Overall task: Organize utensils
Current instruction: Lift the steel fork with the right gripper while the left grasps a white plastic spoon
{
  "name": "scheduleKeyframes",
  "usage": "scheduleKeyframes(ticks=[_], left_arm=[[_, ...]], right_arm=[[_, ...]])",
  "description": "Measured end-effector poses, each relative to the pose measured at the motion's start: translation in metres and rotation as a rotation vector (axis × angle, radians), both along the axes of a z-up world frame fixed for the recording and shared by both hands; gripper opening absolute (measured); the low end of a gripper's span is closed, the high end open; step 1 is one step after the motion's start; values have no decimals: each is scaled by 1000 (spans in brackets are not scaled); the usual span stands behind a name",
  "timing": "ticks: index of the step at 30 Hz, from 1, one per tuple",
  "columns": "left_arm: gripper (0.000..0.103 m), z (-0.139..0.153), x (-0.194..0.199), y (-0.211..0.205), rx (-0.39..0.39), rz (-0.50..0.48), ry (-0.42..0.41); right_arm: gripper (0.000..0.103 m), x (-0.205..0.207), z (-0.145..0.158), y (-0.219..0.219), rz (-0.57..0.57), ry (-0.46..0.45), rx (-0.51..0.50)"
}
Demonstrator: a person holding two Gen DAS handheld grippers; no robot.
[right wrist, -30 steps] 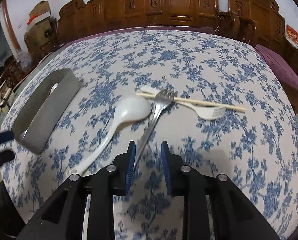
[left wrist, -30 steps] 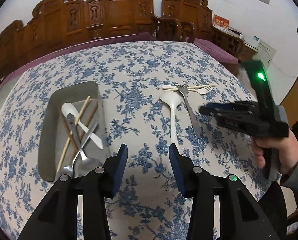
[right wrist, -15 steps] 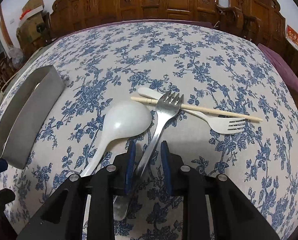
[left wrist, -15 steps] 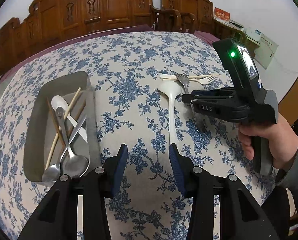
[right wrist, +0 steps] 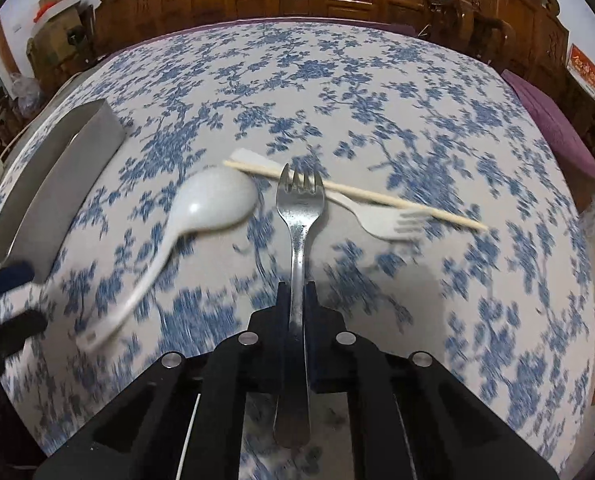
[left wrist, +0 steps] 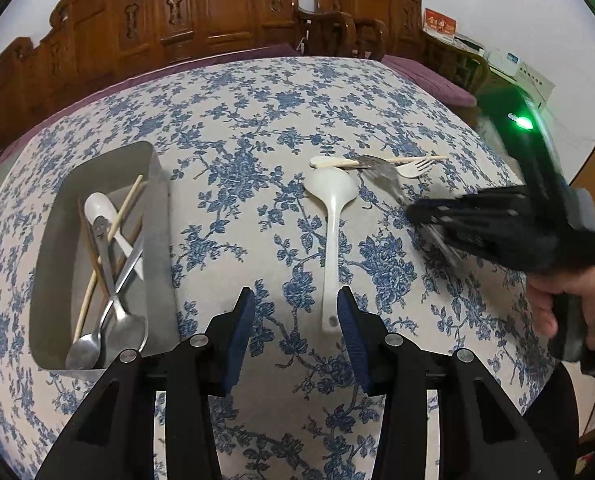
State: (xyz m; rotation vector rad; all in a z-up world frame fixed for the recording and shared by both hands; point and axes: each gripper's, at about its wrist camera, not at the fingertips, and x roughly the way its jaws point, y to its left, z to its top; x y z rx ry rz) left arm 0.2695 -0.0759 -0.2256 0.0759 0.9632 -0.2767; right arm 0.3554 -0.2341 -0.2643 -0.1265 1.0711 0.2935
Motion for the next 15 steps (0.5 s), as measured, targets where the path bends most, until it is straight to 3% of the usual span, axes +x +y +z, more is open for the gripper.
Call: scheduleKeyframes(ticks=[15], left_arm=[[41, -13, 28, -38, 42, -41, 19]], right_arm=[[9, -46, 14, -29, 19, -49, 61]])
